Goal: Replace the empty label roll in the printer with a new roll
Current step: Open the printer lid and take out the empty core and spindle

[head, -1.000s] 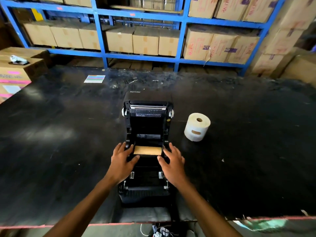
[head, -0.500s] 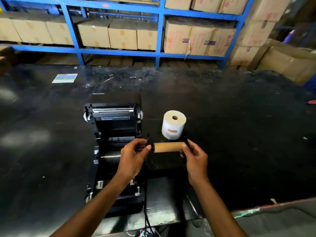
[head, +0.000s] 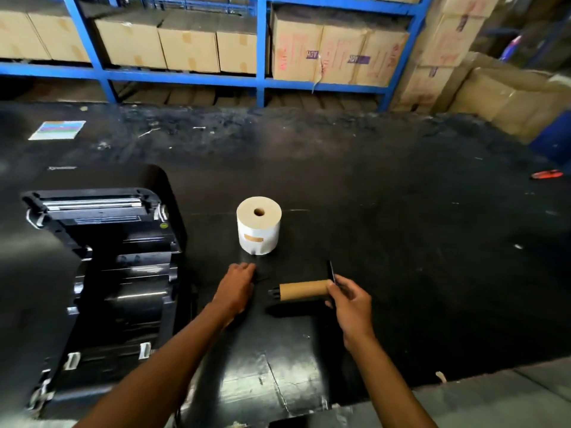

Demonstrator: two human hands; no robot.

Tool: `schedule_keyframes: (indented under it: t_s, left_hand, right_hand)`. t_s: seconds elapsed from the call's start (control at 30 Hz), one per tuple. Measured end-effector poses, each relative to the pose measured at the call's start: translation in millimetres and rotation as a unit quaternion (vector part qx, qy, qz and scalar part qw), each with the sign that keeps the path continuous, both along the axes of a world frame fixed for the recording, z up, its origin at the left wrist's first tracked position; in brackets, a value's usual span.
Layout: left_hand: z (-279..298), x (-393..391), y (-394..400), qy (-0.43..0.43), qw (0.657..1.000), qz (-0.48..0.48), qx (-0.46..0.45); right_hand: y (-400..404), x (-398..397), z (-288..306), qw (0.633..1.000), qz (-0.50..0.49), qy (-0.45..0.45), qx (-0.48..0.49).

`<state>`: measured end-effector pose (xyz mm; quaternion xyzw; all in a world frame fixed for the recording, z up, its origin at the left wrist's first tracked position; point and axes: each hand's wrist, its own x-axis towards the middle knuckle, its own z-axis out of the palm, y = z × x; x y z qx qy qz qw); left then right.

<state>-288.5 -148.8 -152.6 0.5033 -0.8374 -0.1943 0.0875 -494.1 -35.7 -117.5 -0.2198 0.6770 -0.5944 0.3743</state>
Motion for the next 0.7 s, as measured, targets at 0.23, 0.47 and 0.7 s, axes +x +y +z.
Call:
schedule_keyframes:
  t_s: [0.23,0.47,0.7]
  left_hand:
    - [41.3,-13.9,36.5,0.208,0.949,0.02,0.236]
    - [74.0,40.3,26.9,0.192,0.959,0.146,0.148]
    - [30.3,24.4,41.2,0.15,0.969,0.152,0.125]
  right_hand:
    - [-24.3,3.2,-10.0,0.997,0.068,-0.018,0.01]
    - [-48.9,-46.3,-12.8,0.998,0.016,-0.042,0.042]
    - [-48.2,-13.8,-36.6,0.957,0.171,0.215,0.089]
